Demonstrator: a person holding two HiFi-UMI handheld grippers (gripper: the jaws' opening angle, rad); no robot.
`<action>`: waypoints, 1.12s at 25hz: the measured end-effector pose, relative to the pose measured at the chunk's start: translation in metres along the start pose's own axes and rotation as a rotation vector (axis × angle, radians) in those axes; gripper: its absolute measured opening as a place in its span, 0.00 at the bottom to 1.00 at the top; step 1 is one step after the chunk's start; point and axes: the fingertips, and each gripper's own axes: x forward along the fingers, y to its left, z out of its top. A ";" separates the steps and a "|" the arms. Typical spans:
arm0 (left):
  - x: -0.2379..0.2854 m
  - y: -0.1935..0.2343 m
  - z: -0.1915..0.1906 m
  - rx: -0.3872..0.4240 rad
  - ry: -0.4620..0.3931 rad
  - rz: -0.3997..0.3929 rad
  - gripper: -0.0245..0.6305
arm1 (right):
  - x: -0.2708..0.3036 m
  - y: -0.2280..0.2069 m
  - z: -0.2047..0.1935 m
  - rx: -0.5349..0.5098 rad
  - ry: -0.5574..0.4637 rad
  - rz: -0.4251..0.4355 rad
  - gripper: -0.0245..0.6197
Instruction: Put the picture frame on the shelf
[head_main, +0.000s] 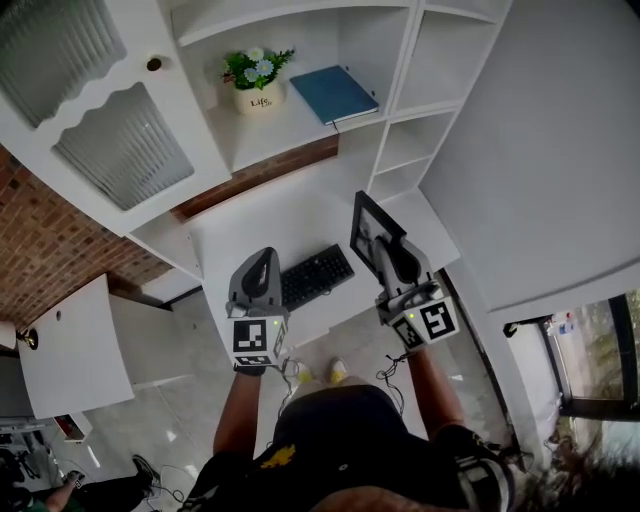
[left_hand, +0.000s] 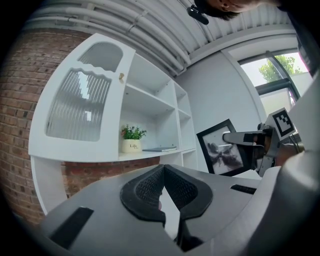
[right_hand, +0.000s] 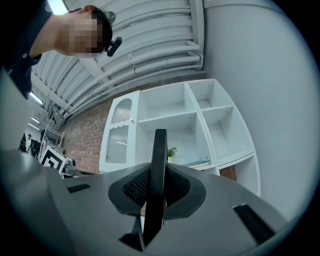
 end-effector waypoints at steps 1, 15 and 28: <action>0.002 0.003 0.002 0.003 -0.004 -0.002 0.07 | 0.006 0.000 0.001 0.000 -0.006 0.002 0.10; 0.013 0.026 0.025 0.029 -0.045 -0.009 0.07 | 0.085 -0.003 0.023 0.021 -0.078 0.092 0.10; 0.013 0.038 0.024 0.034 -0.043 -0.008 0.07 | 0.155 0.002 0.062 0.064 -0.149 0.190 0.10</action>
